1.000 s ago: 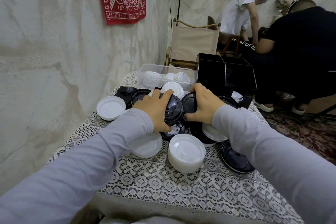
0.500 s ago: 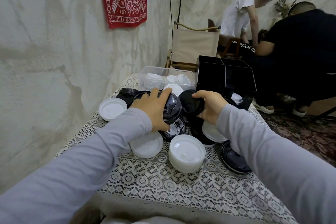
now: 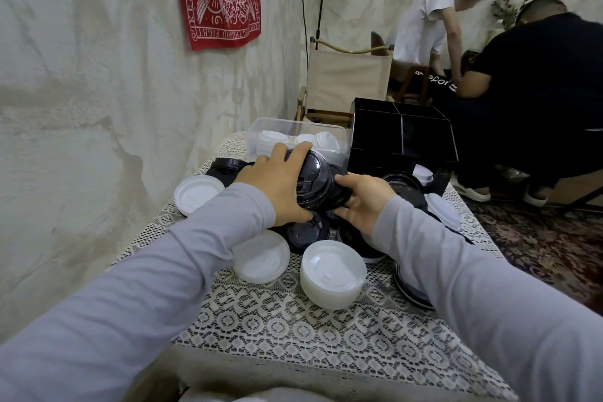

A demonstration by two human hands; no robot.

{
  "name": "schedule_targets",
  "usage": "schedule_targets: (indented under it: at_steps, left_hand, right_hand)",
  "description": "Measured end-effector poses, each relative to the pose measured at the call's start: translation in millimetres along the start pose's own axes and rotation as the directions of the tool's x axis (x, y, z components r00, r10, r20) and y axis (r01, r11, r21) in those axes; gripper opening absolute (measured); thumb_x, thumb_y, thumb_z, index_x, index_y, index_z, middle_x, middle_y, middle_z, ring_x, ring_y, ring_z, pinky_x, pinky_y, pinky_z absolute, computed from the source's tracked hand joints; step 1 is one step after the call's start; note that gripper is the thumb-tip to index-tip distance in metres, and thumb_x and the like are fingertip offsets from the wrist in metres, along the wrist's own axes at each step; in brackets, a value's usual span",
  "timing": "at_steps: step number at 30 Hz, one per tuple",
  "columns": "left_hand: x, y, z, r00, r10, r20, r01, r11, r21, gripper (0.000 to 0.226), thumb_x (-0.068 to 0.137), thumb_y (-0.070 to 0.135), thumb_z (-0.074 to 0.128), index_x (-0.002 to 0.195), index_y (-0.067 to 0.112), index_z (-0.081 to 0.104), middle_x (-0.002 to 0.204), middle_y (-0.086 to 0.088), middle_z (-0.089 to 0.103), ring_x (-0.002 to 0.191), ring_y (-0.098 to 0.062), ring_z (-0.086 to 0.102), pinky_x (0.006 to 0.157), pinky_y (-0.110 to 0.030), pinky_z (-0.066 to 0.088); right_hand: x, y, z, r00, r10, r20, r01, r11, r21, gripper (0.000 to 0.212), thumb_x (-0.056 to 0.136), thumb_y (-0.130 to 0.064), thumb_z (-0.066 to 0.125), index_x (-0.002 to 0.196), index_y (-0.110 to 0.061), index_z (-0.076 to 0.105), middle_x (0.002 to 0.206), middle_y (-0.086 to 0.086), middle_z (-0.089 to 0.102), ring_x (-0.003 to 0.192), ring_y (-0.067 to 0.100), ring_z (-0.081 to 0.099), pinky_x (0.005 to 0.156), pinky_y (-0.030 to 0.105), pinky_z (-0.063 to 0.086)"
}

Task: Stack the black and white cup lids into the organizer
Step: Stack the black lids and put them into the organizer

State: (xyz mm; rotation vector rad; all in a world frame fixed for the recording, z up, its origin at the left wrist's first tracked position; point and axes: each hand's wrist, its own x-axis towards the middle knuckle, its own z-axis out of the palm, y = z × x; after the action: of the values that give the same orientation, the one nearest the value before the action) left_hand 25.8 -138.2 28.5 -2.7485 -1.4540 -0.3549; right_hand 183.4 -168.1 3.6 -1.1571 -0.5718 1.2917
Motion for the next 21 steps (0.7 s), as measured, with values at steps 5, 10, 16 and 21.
schedule_targets:
  at_steps: [5,10,16,21]
  left_hand:
    - [4,3,-2,0.999,0.020,-0.033,-0.022,0.999,-0.044,0.109,0.061,0.048,0.076,0.145,0.031,0.008,0.134,-0.005,0.031,0.116,-0.034,0.046,0.094,-0.046,0.043]
    - [4,5,2,0.999,0.031,-0.028,-0.033,0.998,-0.047,0.112,0.059,0.051,0.077,0.146,0.030,0.009,0.134,-0.006,0.033,0.115,-0.034,0.047,0.095,-0.045,0.043]
    - [2,6,1,0.999,0.052,-0.014,-0.054,0.994,-0.098,0.110,0.061,0.038,0.080,0.146,0.026,0.011,0.133,-0.008,0.032,0.105,-0.033,0.055,0.088,-0.034,0.045]
    - [0,7,2,0.999,0.048,0.023,-0.046,0.996,-0.075,0.107,0.060,0.029,0.081,0.144,0.028,0.013,0.130,-0.005,0.030,0.095,-0.033,0.058,0.075,-0.029,0.044]
  right_hand:
    - [-7,8,9,0.989,0.059,0.137,-0.069,0.995,0.072,0.019,0.094,-0.010,0.048,0.104,-0.004,0.063,0.086,0.009,0.066,0.067,0.020,0.066,0.067,0.035,0.057]
    - [-9,9,14,0.974,0.078,0.213,-0.111,0.982,0.152,0.032,0.095,-0.018,0.041,0.114,-0.003,0.062,0.115,0.015,0.065,0.097,0.028,0.064,0.080,0.043,0.053]
    - [-10,12,19,0.959,0.088,0.268,-0.148,0.966,0.214,0.038,0.096,-0.020,0.038,0.122,-0.003,0.059,0.124,0.015,0.061,0.109,0.030,0.059,0.089,0.043,0.048]
    - [-10,15,19,0.956,0.134,0.259,-0.202,0.945,0.257,0.035,0.097,-0.017,0.033,0.107,-0.002,0.063,0.105,0.016,0.067,0.094,0.028,0.064,0.079,0.039,0.052]
